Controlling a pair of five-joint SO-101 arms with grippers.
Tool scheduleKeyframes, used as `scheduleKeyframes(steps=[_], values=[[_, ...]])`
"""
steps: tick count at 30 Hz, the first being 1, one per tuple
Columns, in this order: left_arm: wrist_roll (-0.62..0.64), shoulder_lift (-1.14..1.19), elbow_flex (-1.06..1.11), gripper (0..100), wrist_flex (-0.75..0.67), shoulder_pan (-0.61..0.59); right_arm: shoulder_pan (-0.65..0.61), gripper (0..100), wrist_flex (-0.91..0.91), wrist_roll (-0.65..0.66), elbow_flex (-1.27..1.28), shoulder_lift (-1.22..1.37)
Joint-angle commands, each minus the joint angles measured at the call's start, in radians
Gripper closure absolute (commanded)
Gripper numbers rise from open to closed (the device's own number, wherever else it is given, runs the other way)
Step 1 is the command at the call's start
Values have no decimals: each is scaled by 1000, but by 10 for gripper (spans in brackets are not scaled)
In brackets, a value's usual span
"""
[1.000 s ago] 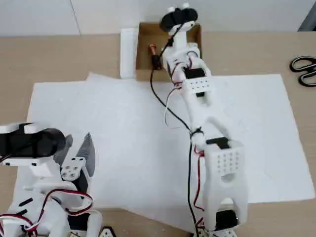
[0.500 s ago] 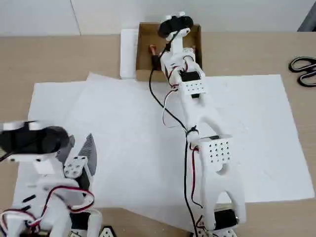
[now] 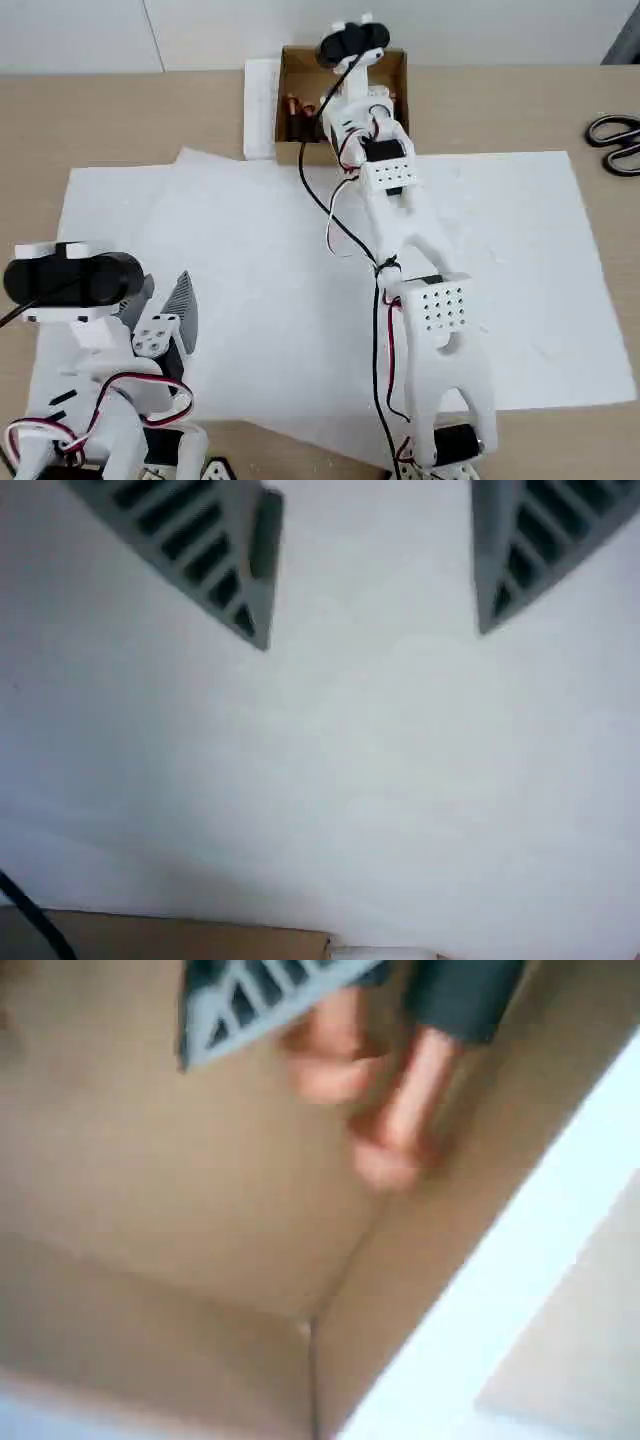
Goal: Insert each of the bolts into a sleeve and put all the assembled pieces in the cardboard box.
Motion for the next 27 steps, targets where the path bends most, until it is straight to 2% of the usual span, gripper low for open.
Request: scheduleKeyframes(steps=[1,4,9,19,22,27], values=[[-6,-6,-15,873,-38,3,8,832,-4,8,-103,-31],[-8,-6,-79,873,-41,3,15,832,130,5,-192,-65],[-8,-6,-174,873,-37,3,15,831,524,2,-397,-217],[-2,-18,-193,871,-11,3,-50,830,1307,3,-838,-515],[5,-72,-189,870,-11,3,-41,831,1322,3,-885,-611],[129,-166,-193,869,-12,-2,-35,832,1330,9,-833,-877]])
